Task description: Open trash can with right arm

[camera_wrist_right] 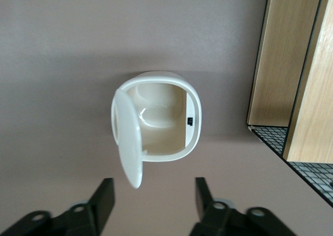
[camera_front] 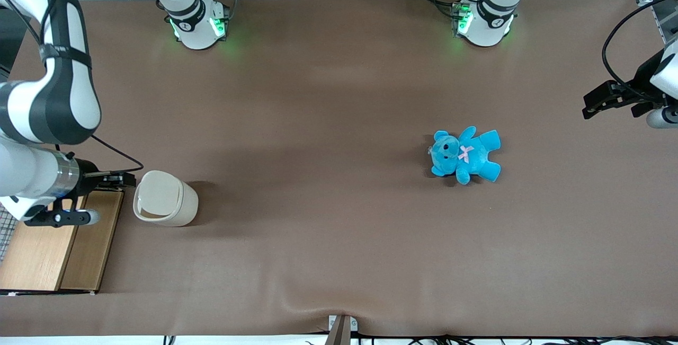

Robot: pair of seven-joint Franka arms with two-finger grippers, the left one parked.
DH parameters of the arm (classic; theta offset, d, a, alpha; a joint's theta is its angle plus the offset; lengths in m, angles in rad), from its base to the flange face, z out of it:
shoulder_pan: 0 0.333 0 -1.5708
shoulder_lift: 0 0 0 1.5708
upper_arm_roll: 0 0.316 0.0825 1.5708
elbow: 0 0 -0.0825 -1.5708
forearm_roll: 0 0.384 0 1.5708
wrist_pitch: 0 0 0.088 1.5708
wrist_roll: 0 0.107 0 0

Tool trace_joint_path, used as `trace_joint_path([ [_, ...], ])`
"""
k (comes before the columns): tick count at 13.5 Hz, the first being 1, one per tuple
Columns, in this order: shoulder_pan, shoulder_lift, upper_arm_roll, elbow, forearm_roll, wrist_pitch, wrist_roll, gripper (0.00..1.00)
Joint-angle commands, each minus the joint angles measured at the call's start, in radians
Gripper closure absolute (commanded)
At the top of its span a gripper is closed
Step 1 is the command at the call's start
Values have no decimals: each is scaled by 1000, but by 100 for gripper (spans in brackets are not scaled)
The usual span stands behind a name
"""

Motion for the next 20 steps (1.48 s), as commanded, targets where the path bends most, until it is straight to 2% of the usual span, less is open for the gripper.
trace_joint_path([
  [1, -6, -44, 36, 0, -3, -41, 21, 0],
  [4, -20, -99, 37, 0, -6, -77, 21, 0],
  [9, -98, -223, 29, -4, -1, -121, -11, 0],
  [12, -98, -306, 23, -13, -4, -167, -16, 0],
  [15, -90, -343, -20, -22, -6, -210, -27, 0],
  [20, -84, -469, -32, -169, -1, -197, -32, 0],
])
